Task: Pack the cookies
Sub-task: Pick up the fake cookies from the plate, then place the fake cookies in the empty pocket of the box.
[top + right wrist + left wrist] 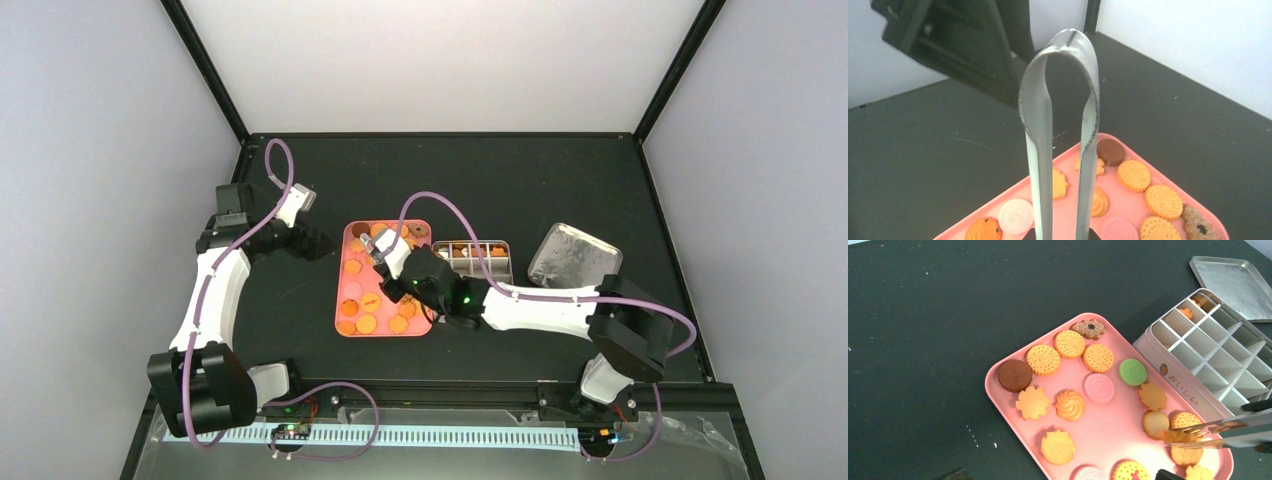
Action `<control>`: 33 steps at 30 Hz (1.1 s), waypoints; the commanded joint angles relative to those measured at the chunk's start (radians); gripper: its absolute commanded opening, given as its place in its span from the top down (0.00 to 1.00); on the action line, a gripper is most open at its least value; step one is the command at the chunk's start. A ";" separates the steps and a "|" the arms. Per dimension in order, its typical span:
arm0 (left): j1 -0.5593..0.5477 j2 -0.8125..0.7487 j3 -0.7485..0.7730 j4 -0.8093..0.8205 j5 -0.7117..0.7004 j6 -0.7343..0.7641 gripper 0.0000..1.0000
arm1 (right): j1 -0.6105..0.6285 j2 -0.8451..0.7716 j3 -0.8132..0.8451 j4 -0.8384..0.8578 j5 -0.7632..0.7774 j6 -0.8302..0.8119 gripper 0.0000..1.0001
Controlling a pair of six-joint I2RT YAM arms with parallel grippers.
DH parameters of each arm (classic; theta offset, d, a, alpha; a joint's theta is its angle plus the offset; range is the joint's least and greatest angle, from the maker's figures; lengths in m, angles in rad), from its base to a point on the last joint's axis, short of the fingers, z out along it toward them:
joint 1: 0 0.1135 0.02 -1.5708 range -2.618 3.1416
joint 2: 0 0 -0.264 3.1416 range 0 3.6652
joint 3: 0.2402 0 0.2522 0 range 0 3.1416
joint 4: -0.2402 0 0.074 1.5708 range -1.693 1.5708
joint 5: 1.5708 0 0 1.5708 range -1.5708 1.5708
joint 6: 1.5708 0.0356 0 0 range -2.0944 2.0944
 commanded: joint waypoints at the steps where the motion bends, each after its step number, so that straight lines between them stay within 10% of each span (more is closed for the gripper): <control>1: 0.010 -0.012 0.050 -0.014 0.008 0.022 0.02 | -0.006 -0.102 0.024 0.035 0.057 -0.004 0.99; 17: 0.011 -0.008 0.053 -0.012 0.020 0.019 0.02 | -0.237 -0.393 -0.205 0.030 -0.012 0.069 0.98; 33: 0.011 -0.008 0.053 -0.011 0.030 0.023 0.02 | -0.286 -0.359 -0.220 0.066 -0.053 0.083 0.93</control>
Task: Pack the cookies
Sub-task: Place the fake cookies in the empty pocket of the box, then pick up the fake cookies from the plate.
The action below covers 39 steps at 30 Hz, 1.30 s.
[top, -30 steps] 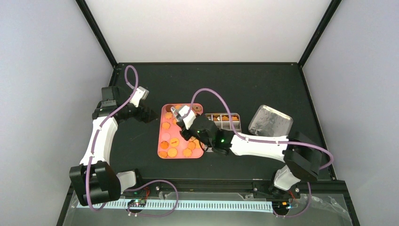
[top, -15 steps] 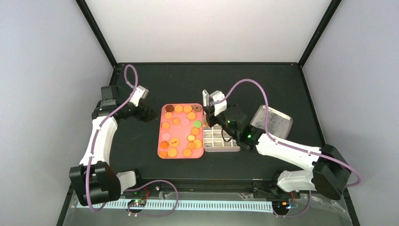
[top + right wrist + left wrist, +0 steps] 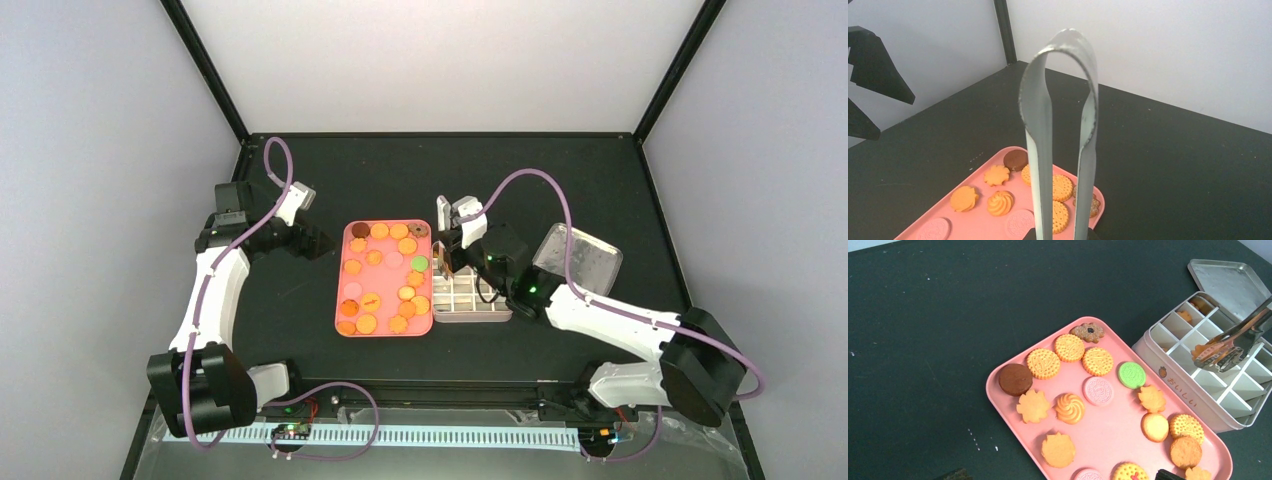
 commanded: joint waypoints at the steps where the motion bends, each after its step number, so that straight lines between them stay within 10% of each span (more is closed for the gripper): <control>1: 0.010 -0.007 0.039 -0.008 0.025 0.023 0.02 | -0.008 0.023 0.035 0.071 -0.010 -0.003 0.93; 11: 0.011 -0.010 0.033 -0.016 0.016 0.037 0.02 | -0.010 0.044 0.053 0.073 -0.008 -0.009 0.72; 39: 0.010 -0.012 0.037 -0.012 0.011 0.035 0.02 | 0.296 0.135 0.143 0.025 -0.095 -0.023 0.72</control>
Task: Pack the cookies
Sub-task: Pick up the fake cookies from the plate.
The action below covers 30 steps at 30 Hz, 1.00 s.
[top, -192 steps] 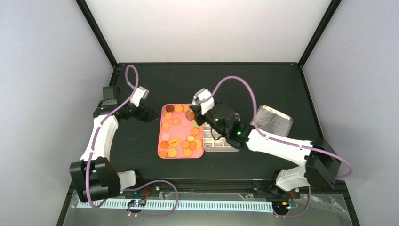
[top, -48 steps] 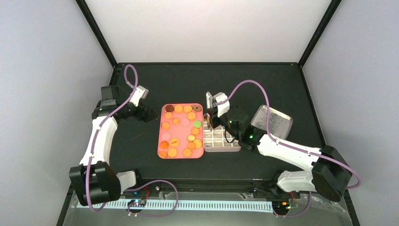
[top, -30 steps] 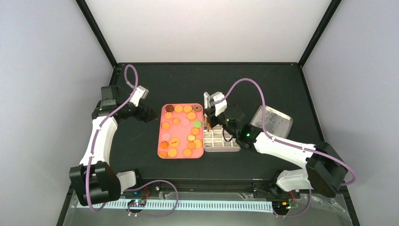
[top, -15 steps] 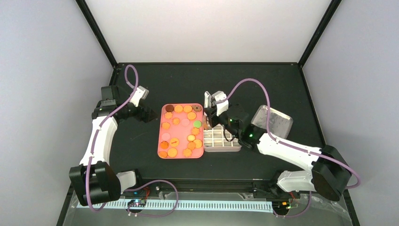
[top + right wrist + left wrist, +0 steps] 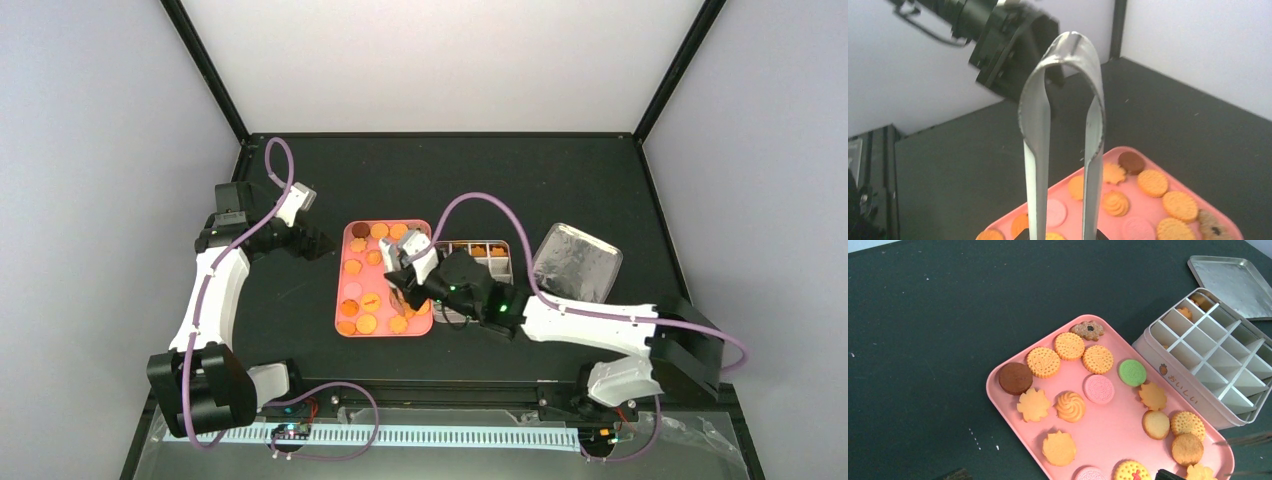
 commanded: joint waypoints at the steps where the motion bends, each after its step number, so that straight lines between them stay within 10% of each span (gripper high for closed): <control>1: 0.010 -0.012 0.037 -0.006 0.011 0.018 0.02 | 0.045 0.073 0.042 0.040 -0.029 0.002 0.72; 30: 0.011 -0.010 0.040 -0.012 0.016 0.020 0.02 | 0.073 0.213 0.022 0.083 0.009 0.001 0.62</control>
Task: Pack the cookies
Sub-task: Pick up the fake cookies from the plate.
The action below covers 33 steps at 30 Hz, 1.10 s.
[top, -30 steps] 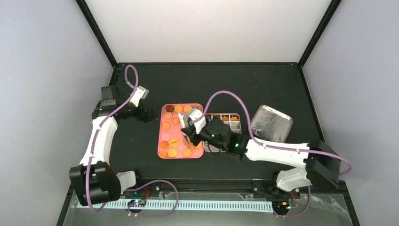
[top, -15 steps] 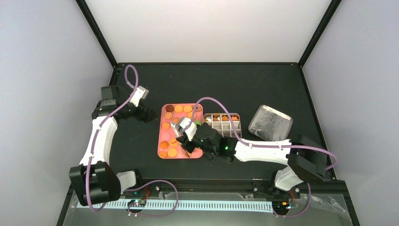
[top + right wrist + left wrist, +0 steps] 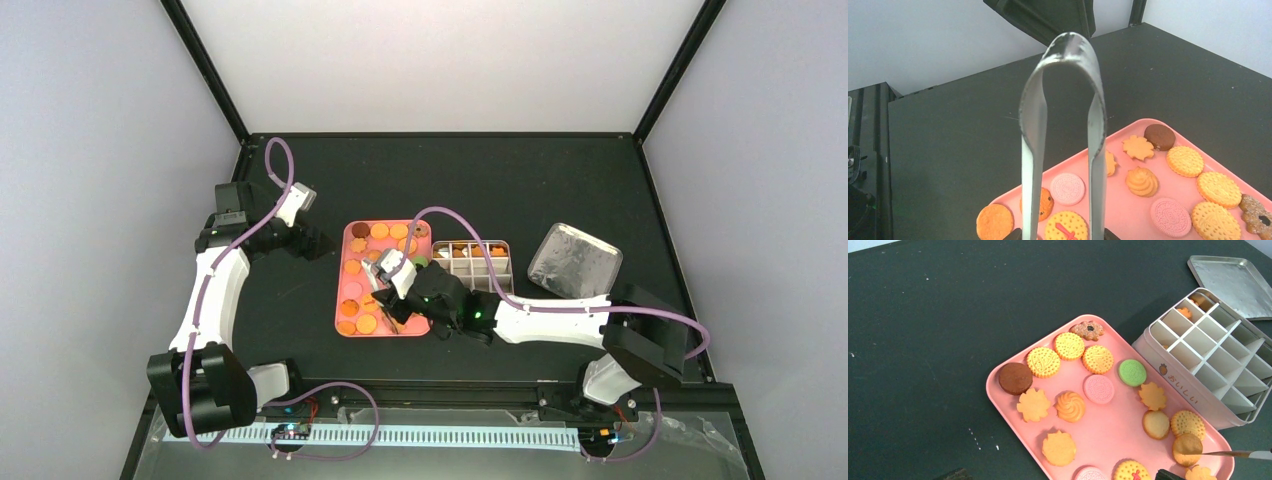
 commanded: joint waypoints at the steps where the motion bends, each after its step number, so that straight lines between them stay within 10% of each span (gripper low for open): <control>1: 0.010 -0.009 0.042 -0.011 0.018 0.020 0.02 | 0.007 0.008 -0.006 0.030 -0.002 0.017 0.63; 21: 0.010 -0.011 0.047 -0.012 0.021 0.017 0.02 | 0.030 -0.097 0.002 0.000 0.090 0.031 0.98; 33: 0.010 -0.018 0.049 -0.017 0.019 0.018 0.02 | -0.134 -0.326 -0.041 -0.064 0.144 -0.044 0.99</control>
